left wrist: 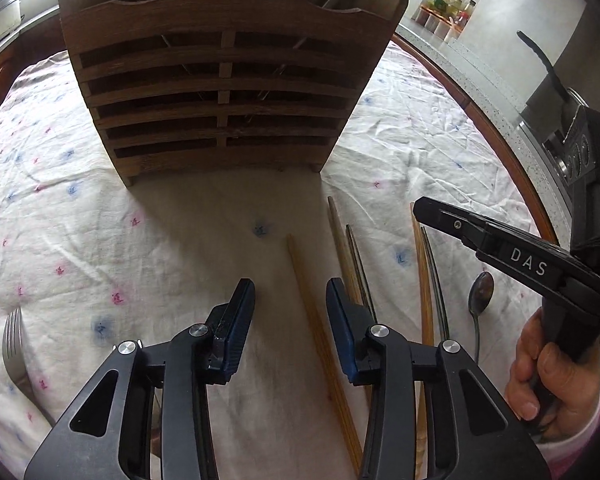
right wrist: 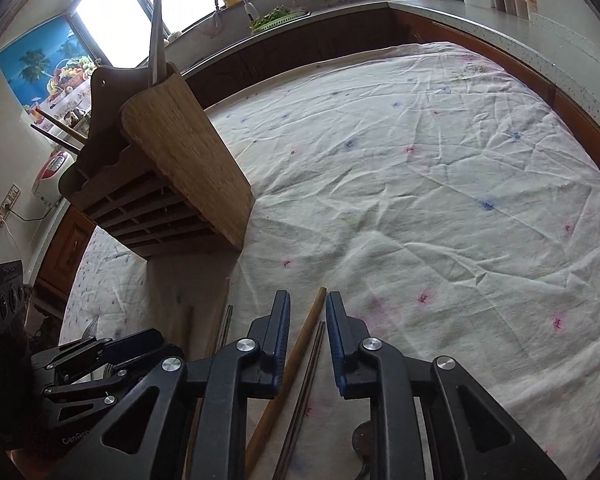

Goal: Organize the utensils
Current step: 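Move the left tool to another wooden chopstick and close on it, then lift the wooden chopstick with the left tool and carry it above the holder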

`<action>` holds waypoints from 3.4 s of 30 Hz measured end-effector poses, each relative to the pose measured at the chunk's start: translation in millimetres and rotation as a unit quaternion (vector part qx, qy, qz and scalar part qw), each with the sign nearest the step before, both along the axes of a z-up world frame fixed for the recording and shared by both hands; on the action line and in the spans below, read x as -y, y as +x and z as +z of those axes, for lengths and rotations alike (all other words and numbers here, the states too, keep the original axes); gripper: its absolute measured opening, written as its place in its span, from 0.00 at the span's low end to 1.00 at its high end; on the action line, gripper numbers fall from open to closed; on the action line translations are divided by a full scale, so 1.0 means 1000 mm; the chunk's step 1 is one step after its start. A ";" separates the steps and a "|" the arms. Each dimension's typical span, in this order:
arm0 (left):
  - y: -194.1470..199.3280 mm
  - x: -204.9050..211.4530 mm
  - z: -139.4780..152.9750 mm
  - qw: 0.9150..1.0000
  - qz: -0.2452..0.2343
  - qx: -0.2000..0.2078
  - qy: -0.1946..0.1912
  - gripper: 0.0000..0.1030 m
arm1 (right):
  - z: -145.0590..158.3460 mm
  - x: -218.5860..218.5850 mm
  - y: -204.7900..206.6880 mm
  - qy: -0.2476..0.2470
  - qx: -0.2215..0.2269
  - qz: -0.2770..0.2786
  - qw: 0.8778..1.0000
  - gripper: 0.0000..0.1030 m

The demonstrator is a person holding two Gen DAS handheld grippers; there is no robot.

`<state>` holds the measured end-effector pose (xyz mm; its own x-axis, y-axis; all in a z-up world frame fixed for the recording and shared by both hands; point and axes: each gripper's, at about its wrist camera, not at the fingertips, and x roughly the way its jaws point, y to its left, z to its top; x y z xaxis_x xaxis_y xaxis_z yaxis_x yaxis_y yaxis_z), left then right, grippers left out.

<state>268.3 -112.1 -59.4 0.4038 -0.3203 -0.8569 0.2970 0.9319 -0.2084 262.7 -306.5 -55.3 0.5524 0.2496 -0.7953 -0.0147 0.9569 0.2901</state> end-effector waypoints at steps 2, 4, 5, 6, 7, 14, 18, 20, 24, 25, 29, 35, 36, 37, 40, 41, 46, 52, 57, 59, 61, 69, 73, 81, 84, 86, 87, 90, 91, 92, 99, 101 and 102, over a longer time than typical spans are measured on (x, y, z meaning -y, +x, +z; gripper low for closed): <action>0.003 0.004 0.000 1.000 -0.003 0.002 0.005 0.35 | -0.006 -0.002 0.005 -0.009 -0.008 0.002 1.000 0.18; 0.003 0.009 -0.001 1.000 -0.009 0.011 0.018 0.35 | -0.011 -0.006 0.009 -0.019 -0.014 0.006 1.000 0.15; 0.002 0.012 -0.002 0.999 -0.013 0.019 0.029 0.34 | -0.011 -0.009 0.010 -0.029 -0.010 0.009 1.000 0.15; 0.000 0.016 -0.002 0.998 -0.016 0.029 0.044 0.32 | -0.011 -0.013 0.011 -0.042 -0.009 0.013 0.999 0.14; -0.002 0.020 -0.003 0.997 -0.021 0.041 0.060 0.30 | -0.011 -0.016 0.010 -0.054 -0.007 0.015 0.998 0.12; -0.004 0.020 -0.004 0.993 -0.032 0.073 0.082 0.09 | -0.011 -0.022 0.007 -0.070 0.001 0.013 0.997 0.07; -0.001 0.013 -0.002 0.996 -0.030 0.056 0.061 0.06 | -0.009 -0.017 0.006 -0.014 -0.004 0.004 1.000 0.06; -0.002 0.004 0.001 0.998 -0.024 0.048 0.040 0.05 | -0.004 -0.015 0.002 0.009 -0.001 0.002 1.000 0.05; -0.007 -0.016 0.014 0.999 -0.009 0.040 -0.011 0.03 | 0.013 -0.010 -0.011 0.033 0.016 0.000 0.999 0.05; -0.010 -0.021 0.018 0.999 -0.007 0.041 -0.018 0.03 | 0.019 -0.011 -0.014 0.036 0.022 0.000 0.999 0.05; -0.020 -0.034 0.035 0.998 -0.003 0.050 -0.045 0.03 | 0.040 -0.011 -0.027 0.043 0.046 0.005 0.998 0.05; -0.045 -0.058 0.069 0.994 0.004 0.083 -0.076 0.03 | 0.069 -0.012 -0.043 0.048 0.078 0.015 0.996 0.04; -0.048 -0.061 0.074 0.993 0.004 0.088 -0.082 0.03 | 0.074 -0.013 -0.047 0.049 0.084 0.017 0.995 0.04; -0.052 -0.064 0.080 0.992 0.004 0.093 -0.087 0.03 | 0.079 -0.013 -0.049 0.050 0.089 0.019 0.995 0.04; -0.066 -0.071 0.095 0.989 0.006 0.109 -0.098 0.03 | 0.093 -0.018 -0.060 0.046 0.106 0.025 0.993 0.04; -0.070 -0.075 0.100 0.988 0.007 0.115 -0.101 0.03 | 0.098 -0.019 -0.062 0.046 0.110 0.027 0.992 0.04; -0.094 -0.091 0.119 0.984 0.009 0.139 -0.114 0.03 | 0.117 -0.028 -0.079 0.043 0.134 0.037 0.989 0.04; -0.120 -0.106 0.135 0.979 0.010 0.158 -0.132 0.03 | 0.138 -0.034 -0.100 0.040 0.162 0.046 0.985 0.04; -0.136 -0.112 0.146 0.974 0.008 0.175 -0.141 0.02 | 0.151 -0.039 -0.112 0.037 0.180 0.052 0.982 0.04; -0.143 -0.115 0.151 0.973 0.009 0.182 -0.145 0.00 | 0.155 -0.041 -0.116 0.037 0.187 0.054 0.980 0.04; -0.145 -0.117 0.156 0.971 0.010 0.189 -0.149 0.00 | 0.158 -0.042 -0.118 0.037 0.192 0.055 0.979 0.04; -0.133 -0.120 0.149 0.973 0.027 0.180 -0.141 0.00 | 0.170 -0.042 -0.121 0.034 0.208 0.056 0.976 0.04; -0.112 -0.114 0.130 0.981 0.033 0.147 -0.125 0.00 | 0.170 -0.040 -0.120 0.036 0.209 0.055 0.976 0.04; -0.058 -0.072 0.070 0.995 0.023 0.075 -0.056 0.12 | 0.178 -0.034 -0.123 0.039 0.219 0.056 0.973 0.04; -0.040 -0.053 0.045 0.998 0.017 0.054 -0.014 0.17 | 0.182 -0.031 -0.126 0.038 0.224 0.055 0.972 0.04; -0.027 -0.042 0.029 0.999 0.016 0.040 0.014 0.19 | 0.184 -0.027 -0.127 0.038 0.226 0.052 0.972 0.04; -0.022 -0.039 0.020 0.999 0.019 0.031 0.026 0.19 | 0.186 -0.025 -0.128 0.038 0.228 0.050 0.972 0.04; -0.013 -0.033 0.002 0.999 0.016 0.025 0.037 0.19 | 0.187 -0.020 -0.129 0.038 0.229 0.048 0.971 0.04; -0.012 -0.031 0.001 0.998 0.015 0.029 0.046 0.15 | 0.187 -0.017 -0.130 0.037 0.230 0.046 0.971 0.04; -0.012 -0.030 0.002 0.998 0.012 0.033 0.045 0.09 | 0.187 -0.017 -0.130 0.037 0.230 0.046 0.971 0.04; -0.020 -0.030 0.005 1.000 -0.001 0.027 0.014 0.00 | 0.188 -0.008 -0.132 0.039 0.234 0.039 0.971 0.04; -0.026 -0.034 0.016 0.999 -0.001 0.035 -0.006 0.00 | 0.190 -0.006 -0.133 0.039 0.235 0.039 0.970 0.04; -0.029 -0.038 0.022 0.999 0.000 0.039 -0.018 0.00 | 0.190 -0.006 -0.134 0.039 0.236 0.039 0.970 0.04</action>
